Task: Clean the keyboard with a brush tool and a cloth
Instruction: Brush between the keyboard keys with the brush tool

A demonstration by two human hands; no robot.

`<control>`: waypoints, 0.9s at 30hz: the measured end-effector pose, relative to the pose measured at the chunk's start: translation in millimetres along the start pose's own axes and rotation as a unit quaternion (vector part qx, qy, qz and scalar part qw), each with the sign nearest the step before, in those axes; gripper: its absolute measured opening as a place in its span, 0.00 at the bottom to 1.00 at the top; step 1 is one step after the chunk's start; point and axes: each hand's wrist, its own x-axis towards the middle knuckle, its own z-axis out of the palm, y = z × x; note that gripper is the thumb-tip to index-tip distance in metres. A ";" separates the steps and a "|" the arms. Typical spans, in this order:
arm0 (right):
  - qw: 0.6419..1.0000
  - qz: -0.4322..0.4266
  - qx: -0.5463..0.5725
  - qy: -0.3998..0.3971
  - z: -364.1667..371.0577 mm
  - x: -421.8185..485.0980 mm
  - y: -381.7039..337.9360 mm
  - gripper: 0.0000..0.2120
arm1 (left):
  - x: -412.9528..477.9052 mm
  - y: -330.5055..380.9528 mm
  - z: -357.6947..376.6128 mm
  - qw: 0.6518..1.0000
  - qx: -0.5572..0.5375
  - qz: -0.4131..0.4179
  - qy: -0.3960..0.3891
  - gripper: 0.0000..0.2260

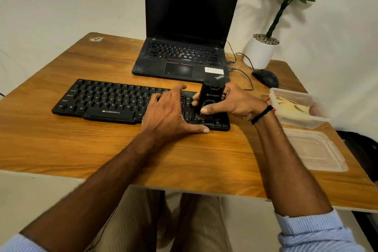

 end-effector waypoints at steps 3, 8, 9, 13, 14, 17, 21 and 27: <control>0.988 -0.001 -0.050 0.146 6.1 10.4 2.8 0.24 | 0.0 -0.4 0.5 1.000 -0.005 0.001 0.001 0.61; 0.999 0.001 -0.013 0.034 0.8 5.6 2.6 0.23 | 1.0 -0.4 0.6 1.000 -0.007 -0.001 0.001 0.60; 0.999 -0.002 -0.020 0.038 3.3 4.8 2.1 0.22 | 1.0 -0.7 0.4 1.000 -0.008 -0.001 0.001 0.60; 0.979 -0.002 -0.056 0.194 4.6 11.3 1.5 0.23 | 0.1 -0.8 1.2 1.000 -0.006 0.003 0.009 0.60; 0.985 -0.005 -0.043 0.165 3.3 10.6 2.3 0.24 | 0.1 -0.8 1.8 1.000 -0.005 0.003 0.009 0.60; 0.998 -0.004 -0.002 0.064 7.2 6.5 2.5 0.22 | 0.4 -1.2 2.0 1.000 -0.007 0.002 0.011 0.60; 0.982 0.002 -0.029 0.188 8.6 13.0 2.4 0.19 | 0.5 -1.0 2.2 1.000 -0.005 0.005 0.012 0.60; 0.989 0.011 -0.040 0.142 0.9 12.2 7.2 0.25 | 1.1 -2.1 3.9 1.000 -0.003 0.010 0.023 0.60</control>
